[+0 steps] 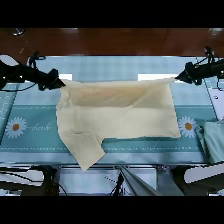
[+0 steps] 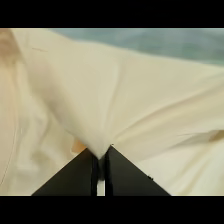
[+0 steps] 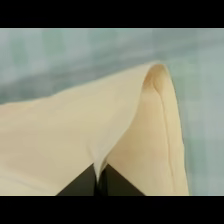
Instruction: Fold the shirts.
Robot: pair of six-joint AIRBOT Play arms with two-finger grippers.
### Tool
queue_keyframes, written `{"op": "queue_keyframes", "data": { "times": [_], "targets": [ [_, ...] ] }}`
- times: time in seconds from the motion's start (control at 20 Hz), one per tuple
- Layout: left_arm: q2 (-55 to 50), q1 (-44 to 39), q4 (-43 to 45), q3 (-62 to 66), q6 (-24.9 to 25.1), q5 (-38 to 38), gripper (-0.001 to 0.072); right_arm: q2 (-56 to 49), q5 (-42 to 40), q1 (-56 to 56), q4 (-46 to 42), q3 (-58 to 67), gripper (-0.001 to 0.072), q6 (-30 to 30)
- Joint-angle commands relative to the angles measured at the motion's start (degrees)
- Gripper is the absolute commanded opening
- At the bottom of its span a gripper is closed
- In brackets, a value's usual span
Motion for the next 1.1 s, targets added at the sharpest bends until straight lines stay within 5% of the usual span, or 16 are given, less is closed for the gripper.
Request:
{"op": "queue_keyframes", "data": {
  "times": [0.0, 0.35, 0.4, 0.45, 0.5, 0.75, 0.9, 1.05],
  "targets": [
    [-0.1, -0.4, 3.4, -5.9, 0.9, -3.7, 0.0027, -0.1, 3.4, 0.3, -4.3, -4.5, 0.0022, -0.1],
    [-0.2, -0.5, 3.4, -9.2, 1.0, -5.8, 0.003, -0.2, 1.0, 0.3, -7.9, -8.4, 0.0024, 3.2],
    [-0.2, -0.4, 3.4, -9.1, 0.8, -6.6, 0.0141, -0.2, 1.8, 0.3, -7.8, -8.4, 0.0107, 3.2],
    [-0.1, -0.3, 3.4, -8.8, 0.8, -8.0, 0.0471, -0.2, 3.7, 0.3, -7.3, -8.4, 0.0393, 3.1],
    [0.0, 0.2, 3.7, -8.0, 1.0, -10.3, 0.0702, 0.0, 6.1, 0.2, -7.5, -8.4, 0.0628, 1.8],
    [8.2, 6.8, 9.7, -9.8, 0.9, -15.5, 0.0704, 10.5, 7.3, -5.3, -18.3, -11.0, 0.0618, 2.9],
    [18.5, 12.7, 14.7, -22.5, 0.9, -13.0, 0.0703, 22.1, -1.7, -10.0, -14.8, -23.5, 0.0618, 2.4],
    [26.4, 18.4, 9.9, -39.5, 1.2, -7.8, 0.0703, 34.6, -9.0, -10.5, -2.4, -41.4, 0.0618, -3.2]
  ]
}}
